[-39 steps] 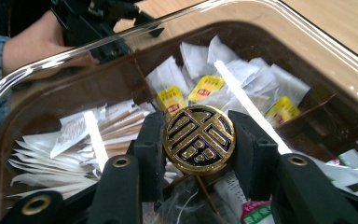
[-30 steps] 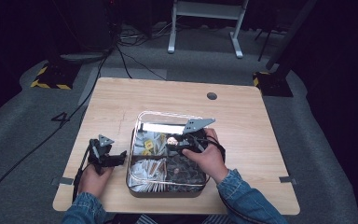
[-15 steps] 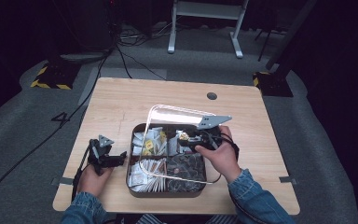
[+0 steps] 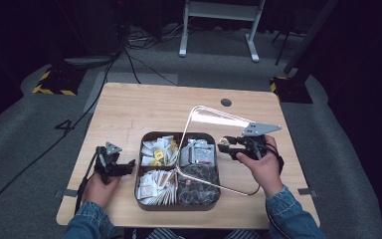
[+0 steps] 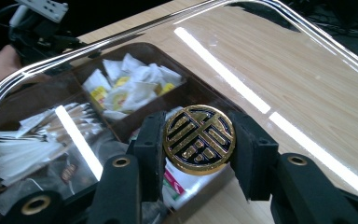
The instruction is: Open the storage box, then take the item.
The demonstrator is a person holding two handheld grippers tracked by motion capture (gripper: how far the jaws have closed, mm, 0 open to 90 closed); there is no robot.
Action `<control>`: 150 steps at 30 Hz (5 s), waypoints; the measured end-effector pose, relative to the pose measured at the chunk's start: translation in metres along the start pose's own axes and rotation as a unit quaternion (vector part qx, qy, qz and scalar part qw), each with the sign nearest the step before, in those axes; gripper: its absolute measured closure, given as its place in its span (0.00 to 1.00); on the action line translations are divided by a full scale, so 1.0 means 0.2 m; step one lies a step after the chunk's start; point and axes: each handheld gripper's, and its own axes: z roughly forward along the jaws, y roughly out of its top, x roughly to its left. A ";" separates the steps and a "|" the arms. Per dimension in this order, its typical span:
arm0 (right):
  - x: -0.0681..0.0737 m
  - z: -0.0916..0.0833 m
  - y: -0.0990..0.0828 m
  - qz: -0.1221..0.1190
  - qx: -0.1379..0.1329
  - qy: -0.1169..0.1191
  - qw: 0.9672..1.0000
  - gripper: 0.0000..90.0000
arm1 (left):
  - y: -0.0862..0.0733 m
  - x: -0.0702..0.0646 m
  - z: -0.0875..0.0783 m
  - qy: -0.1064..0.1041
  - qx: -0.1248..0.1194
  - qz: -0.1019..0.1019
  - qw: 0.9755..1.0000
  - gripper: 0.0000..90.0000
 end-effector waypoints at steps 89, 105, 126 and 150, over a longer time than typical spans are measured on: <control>-0.68 -0.11 -0.62 0.156 0.021 -0.140 0.978 0.53 | 0.00 0.01 0.00 -0.003 0.000 0.004 1.000 0.20; -0.54 -0.15 -0.45 0.121 -0.038 -0.115 0.985 0.58 | 0.00 0.01 0.00 -0.003 0.000 0.004 1.000 0.20; -0.30 -0.06 -0.26 0.110 -0.050 -0.013 0.993 0.58 | 0.00 0.00 0.00 -0.004 0.001 0.005 1.000 0.20; -0.02 0.24 -0.10 0.059 -0.002 0.088 0.994 0.62 | -0.03 -0.01 -0.03 -0.005 0.001 0.007 1.000 0.20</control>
